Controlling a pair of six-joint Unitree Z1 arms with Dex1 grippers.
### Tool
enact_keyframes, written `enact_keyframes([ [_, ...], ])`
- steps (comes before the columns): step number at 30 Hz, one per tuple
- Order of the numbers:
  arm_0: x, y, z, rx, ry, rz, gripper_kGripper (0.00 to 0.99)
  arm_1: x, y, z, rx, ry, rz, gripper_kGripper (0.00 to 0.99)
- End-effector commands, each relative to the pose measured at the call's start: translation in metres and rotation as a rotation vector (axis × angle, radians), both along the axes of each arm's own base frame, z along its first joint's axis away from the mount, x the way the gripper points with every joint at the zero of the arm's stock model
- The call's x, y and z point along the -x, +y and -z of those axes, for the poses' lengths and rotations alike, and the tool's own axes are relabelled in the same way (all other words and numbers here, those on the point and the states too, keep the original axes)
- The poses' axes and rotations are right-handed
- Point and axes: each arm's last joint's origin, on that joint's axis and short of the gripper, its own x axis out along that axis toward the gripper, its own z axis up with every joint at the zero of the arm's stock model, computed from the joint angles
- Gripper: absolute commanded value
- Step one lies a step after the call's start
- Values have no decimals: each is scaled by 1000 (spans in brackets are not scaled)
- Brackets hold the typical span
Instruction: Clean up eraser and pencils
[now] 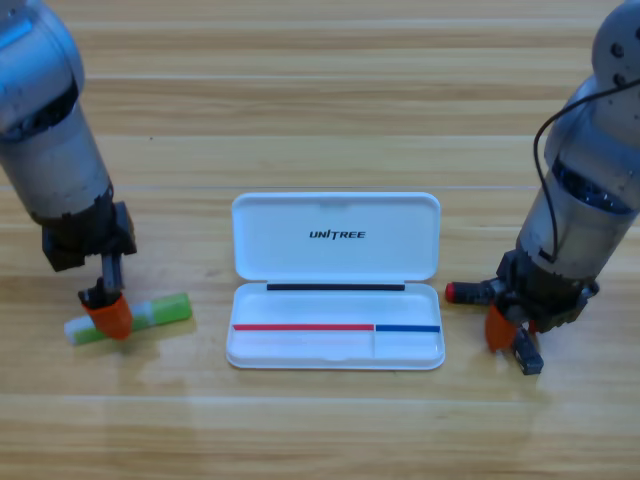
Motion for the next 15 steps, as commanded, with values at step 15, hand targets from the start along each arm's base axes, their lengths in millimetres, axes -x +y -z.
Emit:
enact_keyframes([
  [15,2,10,51,-10,53,-25,980,12,1,-23,83,141,-372,0],
])
